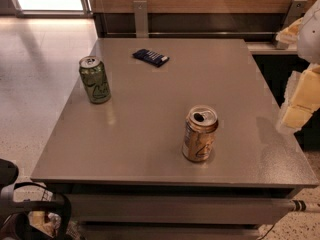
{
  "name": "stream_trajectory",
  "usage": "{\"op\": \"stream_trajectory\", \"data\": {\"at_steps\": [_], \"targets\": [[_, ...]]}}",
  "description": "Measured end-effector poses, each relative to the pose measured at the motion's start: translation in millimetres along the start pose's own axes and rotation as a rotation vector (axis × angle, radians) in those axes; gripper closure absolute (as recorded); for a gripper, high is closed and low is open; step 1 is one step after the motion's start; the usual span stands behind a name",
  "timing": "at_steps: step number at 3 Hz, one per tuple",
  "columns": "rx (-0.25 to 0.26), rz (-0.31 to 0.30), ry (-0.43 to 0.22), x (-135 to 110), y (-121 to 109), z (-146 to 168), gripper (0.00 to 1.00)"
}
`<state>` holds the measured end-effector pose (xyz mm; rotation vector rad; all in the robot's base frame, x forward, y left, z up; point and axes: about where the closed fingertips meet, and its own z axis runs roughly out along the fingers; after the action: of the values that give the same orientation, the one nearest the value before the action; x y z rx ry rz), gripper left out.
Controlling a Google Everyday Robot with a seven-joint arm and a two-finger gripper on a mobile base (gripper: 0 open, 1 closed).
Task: Move orange can near rxbar blueberry
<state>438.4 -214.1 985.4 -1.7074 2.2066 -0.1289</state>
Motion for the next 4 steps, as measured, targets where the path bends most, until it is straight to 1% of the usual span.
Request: {"op": "stream_trajectory", "data": {"at_steps": [1,2,3,4], "targets": [[0.000,0.000,0.000,0.0,0.0,0.0,0.00],[-0.004,0.005,-0.031,2.8,2.3,-1.2,0.00],[-0.019,0.012,-0.211,23.1,14.7,20.7,0.00],[0.014,-0.011,-0.396,23.8,19.1,38.4,0.00]]}}
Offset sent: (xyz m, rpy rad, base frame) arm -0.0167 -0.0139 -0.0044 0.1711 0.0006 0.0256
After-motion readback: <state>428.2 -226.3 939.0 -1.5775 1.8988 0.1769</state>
